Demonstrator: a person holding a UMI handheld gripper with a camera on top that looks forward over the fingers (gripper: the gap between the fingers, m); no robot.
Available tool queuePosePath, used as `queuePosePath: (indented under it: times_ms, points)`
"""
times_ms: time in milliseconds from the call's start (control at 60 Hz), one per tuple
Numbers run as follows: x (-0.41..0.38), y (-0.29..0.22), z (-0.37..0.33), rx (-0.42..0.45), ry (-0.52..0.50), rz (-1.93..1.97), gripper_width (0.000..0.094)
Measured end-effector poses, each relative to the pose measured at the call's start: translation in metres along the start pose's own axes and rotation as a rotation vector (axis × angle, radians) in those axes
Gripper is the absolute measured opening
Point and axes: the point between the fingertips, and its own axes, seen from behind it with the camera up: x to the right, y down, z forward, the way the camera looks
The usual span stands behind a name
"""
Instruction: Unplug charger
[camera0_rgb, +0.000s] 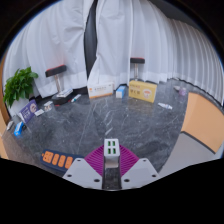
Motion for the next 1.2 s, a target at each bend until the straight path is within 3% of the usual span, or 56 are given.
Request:
queuePosePath:
  times_ms: [133, 300, 400, 450, 783, 1017, 1200]
  points:
    - [0.007, 0.023, 0.014, -0.044, -0.061, 0.04, 0.0223]
    - [0.032, 0.033, 0.028, -0.085, -0.065, 0.042, 0.0506]
    - [0.051, 0.022, 0.026, -0.063, -0.033, 0.01, 0.0764]
    - [0.058, 0.016, 0.021, -0.055, -0.018, -0.016, 0.0848]
    - [0.027, -0.013, -0.119, 0.04, 0.043, -0.088, 0.0849]
    - [-0.023, 0.009, -0.265, 0.077, 0.08, -0.102, 0.0853]
    - [-0.047, 0.03, -0.337, 0.089, 0.102, -0.105, 0.0853]
